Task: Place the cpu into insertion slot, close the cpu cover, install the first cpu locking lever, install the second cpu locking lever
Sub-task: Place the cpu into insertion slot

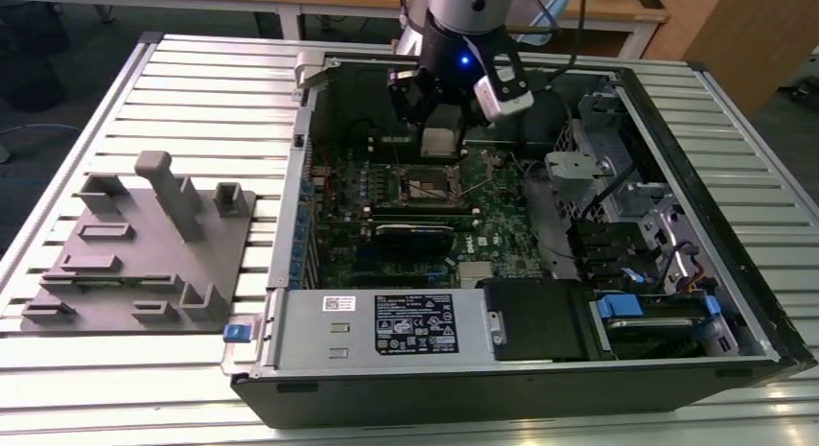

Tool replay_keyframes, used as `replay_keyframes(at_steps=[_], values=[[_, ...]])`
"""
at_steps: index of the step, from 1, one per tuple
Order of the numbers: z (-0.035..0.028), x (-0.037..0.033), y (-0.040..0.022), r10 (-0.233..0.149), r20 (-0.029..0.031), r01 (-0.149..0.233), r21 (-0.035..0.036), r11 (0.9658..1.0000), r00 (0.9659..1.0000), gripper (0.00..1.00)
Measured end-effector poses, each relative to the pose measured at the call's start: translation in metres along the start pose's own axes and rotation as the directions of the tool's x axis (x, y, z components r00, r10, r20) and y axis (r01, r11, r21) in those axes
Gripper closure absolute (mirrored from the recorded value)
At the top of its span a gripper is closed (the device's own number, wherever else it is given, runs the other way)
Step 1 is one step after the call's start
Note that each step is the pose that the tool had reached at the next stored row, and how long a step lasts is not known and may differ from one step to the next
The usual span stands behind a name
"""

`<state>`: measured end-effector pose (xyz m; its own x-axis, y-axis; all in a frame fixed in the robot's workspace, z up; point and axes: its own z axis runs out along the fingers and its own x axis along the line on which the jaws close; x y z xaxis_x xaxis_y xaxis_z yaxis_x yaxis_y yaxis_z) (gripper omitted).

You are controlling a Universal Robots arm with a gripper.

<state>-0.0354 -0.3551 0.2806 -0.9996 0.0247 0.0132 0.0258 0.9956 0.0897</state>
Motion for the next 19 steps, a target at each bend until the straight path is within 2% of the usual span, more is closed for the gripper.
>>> replay_keyframes(at_steps=[11,19], values=[[0.0067,0.0003,0.0023,0.0,0.0004,0.0,0.0,1.0,1.0,0.46],[0.0153,0.0002,0.0024,-0.001,0.0006,0.001,0.0,1.0,1.0,0.46]])
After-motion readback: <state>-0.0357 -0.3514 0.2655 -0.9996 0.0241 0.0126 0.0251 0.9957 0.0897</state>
